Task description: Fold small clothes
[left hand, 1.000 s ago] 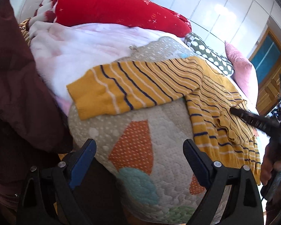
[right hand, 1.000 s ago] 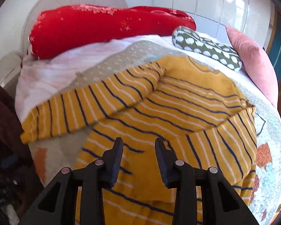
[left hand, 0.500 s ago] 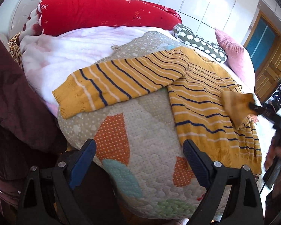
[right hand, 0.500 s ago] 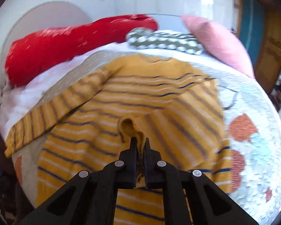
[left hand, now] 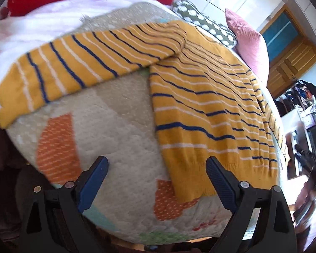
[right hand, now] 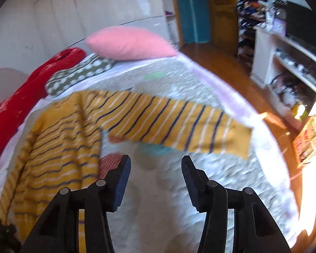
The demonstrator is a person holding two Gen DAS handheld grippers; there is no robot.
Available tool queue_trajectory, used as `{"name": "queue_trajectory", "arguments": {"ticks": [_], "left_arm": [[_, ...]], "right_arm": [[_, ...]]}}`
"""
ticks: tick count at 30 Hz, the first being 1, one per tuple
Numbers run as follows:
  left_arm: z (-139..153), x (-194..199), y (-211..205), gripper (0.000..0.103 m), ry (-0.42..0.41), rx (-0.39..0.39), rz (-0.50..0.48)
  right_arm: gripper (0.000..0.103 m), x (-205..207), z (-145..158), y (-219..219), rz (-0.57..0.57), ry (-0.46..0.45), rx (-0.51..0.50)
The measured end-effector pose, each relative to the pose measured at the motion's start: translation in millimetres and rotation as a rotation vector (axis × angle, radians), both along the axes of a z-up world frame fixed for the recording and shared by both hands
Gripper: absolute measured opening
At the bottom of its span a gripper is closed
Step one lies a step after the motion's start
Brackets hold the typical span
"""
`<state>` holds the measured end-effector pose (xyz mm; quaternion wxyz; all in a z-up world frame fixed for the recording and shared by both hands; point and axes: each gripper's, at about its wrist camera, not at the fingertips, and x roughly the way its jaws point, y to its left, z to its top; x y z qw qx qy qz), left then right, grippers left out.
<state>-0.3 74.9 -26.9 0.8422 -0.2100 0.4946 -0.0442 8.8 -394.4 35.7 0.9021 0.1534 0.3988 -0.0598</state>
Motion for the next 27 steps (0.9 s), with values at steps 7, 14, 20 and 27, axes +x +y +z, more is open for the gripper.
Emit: {"name": "queue_trajectory", "arguments": {"ticks": [7, 14, 20, 27], "left_arm": [[2.8, 14.7, -24.0, 0.055, 0.013, -0.070, -0.135], [0.8, 19.8, -29.1, 0.007, 0.064, -0.084, -0.122], [19.1, -12.4, -25.0, 0.005, 0.021, -0.015, -0.124], [20.4, -51.1, -13.9, 0.004, 0.021, -0.016, -0.114]], "right_arm": [[0.054, -19.7, -69.5, 71.1, 0.215, 0.110, 0.240], [0.009, -20.4, -72.7, 99.1, 0.296, 0.100, 0.210], [0.006, -47.6, -55.3, 70.3, 0.276, 0.049, 0.294], [0.003, -98.7, -62.1, 63.6, 0.291, 0.080, 0.304]]}}
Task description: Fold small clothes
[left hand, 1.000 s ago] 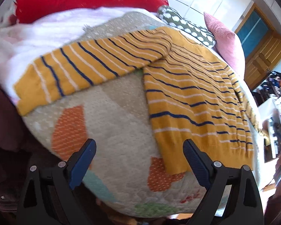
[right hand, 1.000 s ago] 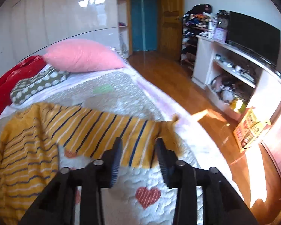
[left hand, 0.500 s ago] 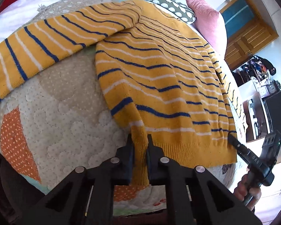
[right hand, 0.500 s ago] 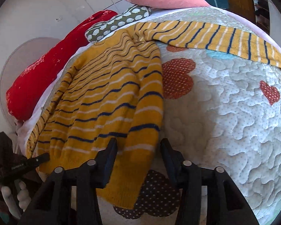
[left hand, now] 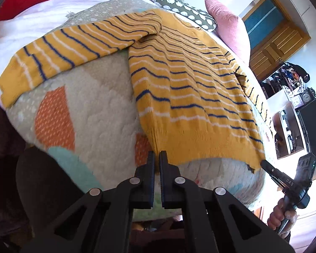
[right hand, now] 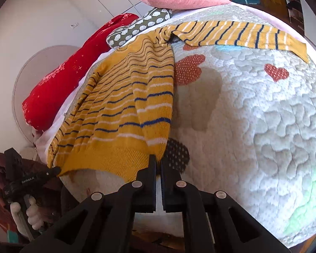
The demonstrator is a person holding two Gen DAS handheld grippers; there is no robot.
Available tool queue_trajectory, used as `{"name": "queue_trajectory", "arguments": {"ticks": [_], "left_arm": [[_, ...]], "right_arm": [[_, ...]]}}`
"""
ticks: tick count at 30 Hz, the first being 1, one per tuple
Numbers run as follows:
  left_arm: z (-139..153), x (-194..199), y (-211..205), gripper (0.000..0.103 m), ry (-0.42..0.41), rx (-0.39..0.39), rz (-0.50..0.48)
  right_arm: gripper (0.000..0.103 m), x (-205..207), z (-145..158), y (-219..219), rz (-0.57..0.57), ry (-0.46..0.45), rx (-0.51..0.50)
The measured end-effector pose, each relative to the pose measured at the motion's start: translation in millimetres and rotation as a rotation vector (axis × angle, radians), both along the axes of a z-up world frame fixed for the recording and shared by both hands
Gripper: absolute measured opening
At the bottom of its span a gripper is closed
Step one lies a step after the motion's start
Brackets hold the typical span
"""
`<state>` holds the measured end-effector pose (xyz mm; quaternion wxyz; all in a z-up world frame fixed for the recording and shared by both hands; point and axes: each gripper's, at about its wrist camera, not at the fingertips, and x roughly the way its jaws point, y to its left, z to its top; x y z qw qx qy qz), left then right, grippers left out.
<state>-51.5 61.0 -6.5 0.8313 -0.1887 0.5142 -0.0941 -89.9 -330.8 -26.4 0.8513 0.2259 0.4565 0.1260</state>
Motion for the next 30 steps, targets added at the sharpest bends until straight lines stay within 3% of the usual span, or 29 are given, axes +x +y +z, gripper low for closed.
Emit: {"name": "queue_trajectory", "arguments": {"ticks": [4, 9, 10, 11, 12, 13, 14, 17, 20, 21, 22, 24, 30], "left_arm": [[-4.8, -16.3, -0.6, 0.000, 0.003, -0.024, -0.022], [4.9, -11.0, -1.7, 0.002, -0.057, 0.018, -0.039], [6.9, -5.4, -2.6, 0.009, -0.071, 0.035, -0.043], [7.7, 0.7, -3.9, 0.023, -0.085, 0.048, -0.045], [7.2, 9.1, -5.8, 0.032, -0.095, 0.062, -0.040], [5.6, 17.4, -7.1, 0.048, -0.102, 0.069, -0.037], [3.2, 26.5, -8.2, 0.053, -0.108, 0.065, -0.038], [-9.9, 56.5, -13.3, 0.058, -0.082, 0.057, -0.053], [-22.7, 77.0, -23.6, 0.056, -0.025, 0.068, -0.062], [-21.4, 80.3, -27.0, 0.047, -0.026, 0.091, -0.061], [-18.9, 81.7, -30.2, 0.016, -0.028, 0.123, -0.068], [-10.2, 82.2, -27.8, 0.009, -0.028, 0.109, -0.074], [15.4, 62.3, -16.4, 0.009, -0.058, 0.120, -0.093]], "right_arm": [[0.001, -23.3, -11.9, -0.4, 0.007, 0.038, -0.030], [0.003, -31.6, -1.3, -14.3, -0.057, -0.020, -0.051], [0.008, -27.3, 3.4, -16.6, -0.070, -0.032, -0.048], [0.015, -21.7, 7.7, -17.0, -0.079, -0.045, -0.049], [0.040, -13.4, 11.1, -16.7, -0.084, -0.063, -0.047], [0.063, -6.3, 13.5, -15.2, -0.087, -0.080, -0.044], [0.066, 4.2, 14.2, -13.5, -0.088, -0.100, -0.036], [0.066, 42.5, 9.6, -3.8, -0.076, -0.094, -0.020], [0.064, 79.9, -5.0, 8.3, -0.051, -0.049, 0.011], [0.043, 88.9, -12.1, 12.6, -0.042, -0.026, 0.024], [0.009, 95.8, -19.7, 16.0, -0.038, 0.003, 0.032], [0.010, 99.1, -26.3, 16.4, -0.055, 0.030, 0.069], [0.009, 59.7, -6.4, 9.5, -0.037, -0.026, 0.097]]}}
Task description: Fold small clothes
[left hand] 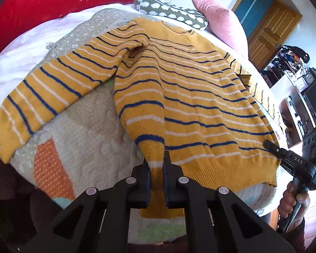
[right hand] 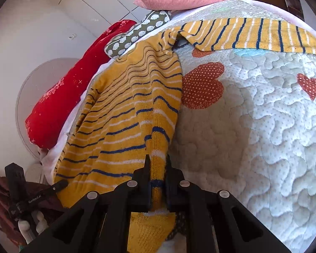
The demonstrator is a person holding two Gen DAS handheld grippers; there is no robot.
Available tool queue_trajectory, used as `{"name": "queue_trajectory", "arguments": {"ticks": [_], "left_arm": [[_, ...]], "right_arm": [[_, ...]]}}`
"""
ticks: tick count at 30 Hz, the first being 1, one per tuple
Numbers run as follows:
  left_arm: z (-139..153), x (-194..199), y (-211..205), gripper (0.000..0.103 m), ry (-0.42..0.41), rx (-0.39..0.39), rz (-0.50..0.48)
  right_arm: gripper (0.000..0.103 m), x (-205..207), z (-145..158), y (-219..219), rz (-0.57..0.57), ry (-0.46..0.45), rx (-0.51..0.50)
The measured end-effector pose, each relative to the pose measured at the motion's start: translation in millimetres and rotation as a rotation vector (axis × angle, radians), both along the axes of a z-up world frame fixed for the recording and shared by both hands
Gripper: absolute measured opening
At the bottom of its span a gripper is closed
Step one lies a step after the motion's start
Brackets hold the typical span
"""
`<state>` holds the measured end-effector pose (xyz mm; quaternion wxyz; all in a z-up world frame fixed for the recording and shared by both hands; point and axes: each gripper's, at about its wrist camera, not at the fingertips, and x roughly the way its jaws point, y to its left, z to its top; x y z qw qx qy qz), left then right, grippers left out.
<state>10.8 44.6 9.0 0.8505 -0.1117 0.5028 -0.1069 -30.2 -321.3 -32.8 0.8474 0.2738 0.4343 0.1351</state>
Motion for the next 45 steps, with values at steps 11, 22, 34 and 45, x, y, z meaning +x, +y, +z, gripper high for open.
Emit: {"name": "queue_trajectory", "arguments": {"ticks": [11, 22, 34, 45], "left_arm": [[-3.3, -27.7, 57.9, 0.031, -0.008, -0.085, 0.138], [-9.1, -60.9, 144.6, 0.054, -0.073, -0.021, 0.481], [-42.4, -103.1, 189.0, 0.054, -0.032, -0.162, 0.571], [-46.3, -109.6, 192.0, 0.054, -0.030, -0.204, 0.558]], "right_arm": [[0.028, -26.0, 24.2, 13.2, -0.041, -0.056, -0.270], [0.038, 40.0, 73.8, 197.2, 0.437, -0.181, -0.317], [0.047, 79.5, 42.4, 454.5, 1.028, -0.103, -0.306], [0.004, 53.7, 0.3, 535.5, 1.151, -0.232, -0.615]]}}
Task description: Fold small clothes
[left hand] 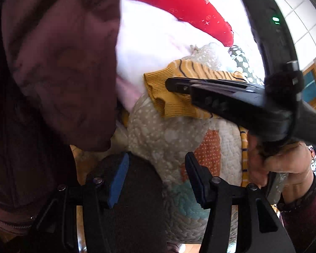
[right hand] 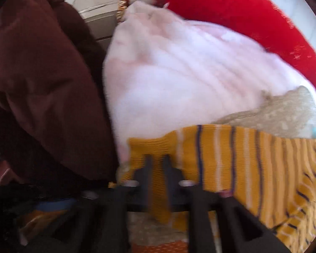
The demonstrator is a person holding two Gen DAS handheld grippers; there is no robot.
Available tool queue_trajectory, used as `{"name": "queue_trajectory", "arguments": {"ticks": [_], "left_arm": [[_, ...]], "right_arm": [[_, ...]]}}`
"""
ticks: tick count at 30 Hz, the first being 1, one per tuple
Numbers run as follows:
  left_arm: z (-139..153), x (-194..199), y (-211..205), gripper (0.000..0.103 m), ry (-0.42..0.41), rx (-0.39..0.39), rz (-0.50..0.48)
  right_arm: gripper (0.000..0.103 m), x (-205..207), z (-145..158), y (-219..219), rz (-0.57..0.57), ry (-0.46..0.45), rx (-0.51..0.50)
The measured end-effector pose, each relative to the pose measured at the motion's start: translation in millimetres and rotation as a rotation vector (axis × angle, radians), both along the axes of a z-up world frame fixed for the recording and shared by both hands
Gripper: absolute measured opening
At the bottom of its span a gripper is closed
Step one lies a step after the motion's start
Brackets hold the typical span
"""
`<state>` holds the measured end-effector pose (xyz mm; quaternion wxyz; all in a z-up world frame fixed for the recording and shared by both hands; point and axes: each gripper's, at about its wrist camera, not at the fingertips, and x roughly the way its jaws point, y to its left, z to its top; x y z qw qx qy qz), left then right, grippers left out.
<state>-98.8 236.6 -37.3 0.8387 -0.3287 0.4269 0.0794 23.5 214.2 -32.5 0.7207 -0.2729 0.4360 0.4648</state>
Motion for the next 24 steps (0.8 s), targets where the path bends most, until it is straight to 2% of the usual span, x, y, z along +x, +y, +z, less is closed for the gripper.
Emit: {"name": "queue_trajectory", "arguments": {"ticks": [1, 5, 8, 11, 14, 17, 19, 24], "left_arm": [[2.8, 0.8, -1.7, 0.054, -0.008, 0.002, -0.009], [18.7, 12.5, -12.0, 0.054, -0.042, 0.033, -0.060], [34.3, 25.2, -26.3, 0.056, -0.071, 0.073, -0.113], [51.4, 44.9, -44.8, 0.059, -0.110, 0.061, -0.183], [67.3, 78.8, -67.6, 0.069, -0.162, 0.013, -0.273], [75.9, 124.8, -101.5, 0.072, -0.194, 0.018, -0.362], [73.7, 154.9, -126.3, 0.072, -0.180, 0.005, -0.410], [48.0, 220.6, -175.9, 0.072, -0.098, -0.116, -0.498]], "right_arm": [[0.003, 5.0, 7.7, -10.0, -0.029, 0.030, 0.046], [0.003, 33.5, 56.3, -70.8, -0.196, -0.007, 0.203], [0.003, 64.4, 92.9, -138.8, -0.372, -0.075, 0.282], [0.003, 108.7, 115.4, -222.9, -0.595, -0.133, 0.313], [0.003, 144.1, 115.8, -308.2, -0.807, -0.136, 0.323], [0.003, 160.7, 106.5, -372.7, -0.957, -0.143, 0.300], [0.003, 167.9, 97.6, -403.5, -1.030, -0.151, 0.271], [0.000, 174.9, 82.3, -468.9, -1.186, -0.169, 0.244]]}}
